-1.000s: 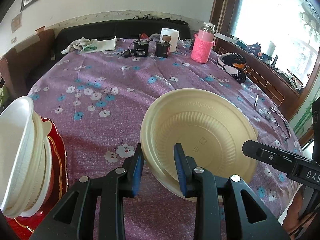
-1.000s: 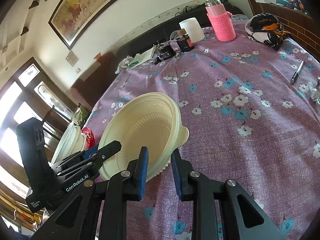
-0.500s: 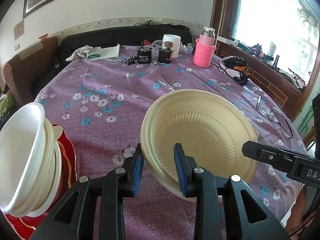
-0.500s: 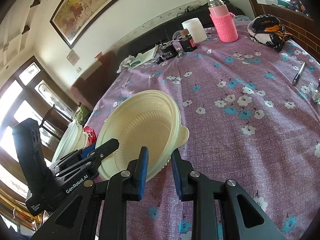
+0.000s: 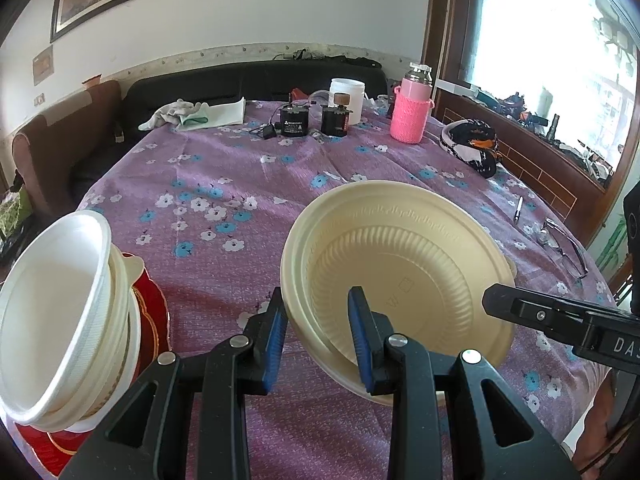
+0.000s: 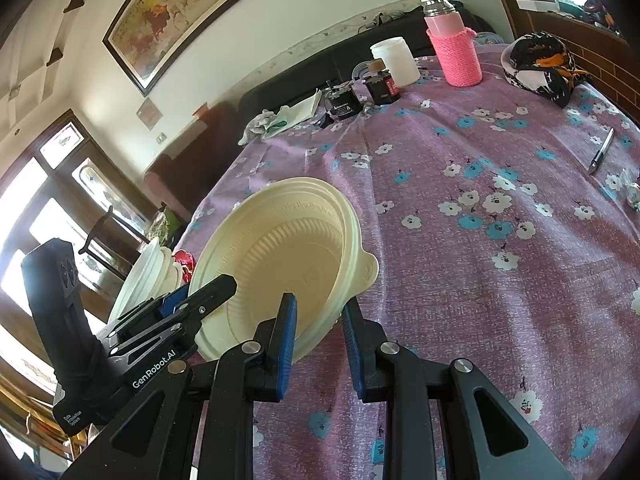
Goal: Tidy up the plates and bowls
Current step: 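Carry the beige bowl with both grippers over the stacked red plates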
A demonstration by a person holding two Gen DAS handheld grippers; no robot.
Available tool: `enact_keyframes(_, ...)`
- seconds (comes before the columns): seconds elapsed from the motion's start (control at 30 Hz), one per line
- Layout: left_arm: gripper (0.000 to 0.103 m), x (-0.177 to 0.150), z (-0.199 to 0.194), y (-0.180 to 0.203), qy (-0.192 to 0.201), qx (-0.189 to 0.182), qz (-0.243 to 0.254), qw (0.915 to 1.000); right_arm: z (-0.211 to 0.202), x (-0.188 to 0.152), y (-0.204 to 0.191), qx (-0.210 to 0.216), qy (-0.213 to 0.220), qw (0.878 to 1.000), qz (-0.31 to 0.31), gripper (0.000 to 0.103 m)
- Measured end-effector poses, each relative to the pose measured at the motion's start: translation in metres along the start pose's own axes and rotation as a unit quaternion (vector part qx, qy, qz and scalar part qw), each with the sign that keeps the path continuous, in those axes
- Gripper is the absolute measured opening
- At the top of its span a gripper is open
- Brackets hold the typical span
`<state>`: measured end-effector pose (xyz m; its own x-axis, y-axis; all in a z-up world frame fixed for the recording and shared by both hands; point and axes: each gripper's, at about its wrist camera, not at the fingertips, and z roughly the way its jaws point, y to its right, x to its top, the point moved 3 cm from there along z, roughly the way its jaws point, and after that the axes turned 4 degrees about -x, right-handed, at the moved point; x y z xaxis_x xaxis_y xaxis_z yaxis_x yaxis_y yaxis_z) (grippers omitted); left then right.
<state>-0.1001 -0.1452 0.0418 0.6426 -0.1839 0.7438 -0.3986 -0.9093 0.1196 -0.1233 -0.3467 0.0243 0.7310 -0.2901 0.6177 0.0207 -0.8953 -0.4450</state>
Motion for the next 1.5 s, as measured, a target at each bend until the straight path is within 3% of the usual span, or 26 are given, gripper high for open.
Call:
enact_keyframes(0.73, 0.03, 0.005, -0.027, -0.012, 0.03, 0.011, -0.008, 0.9995, -0.002, 0.007, -0.024, 0.012, 0.005, 1.0, -0.018, 0.026)
enact_keyframes(1.5, 0.032, 0.018, -0.064, -0.051, 0.067, 0.029, -0.039, 0.9966, 0.003, 0.031, -0.072, 0.039, 0.01, 0.997, -0.059, 0.026)
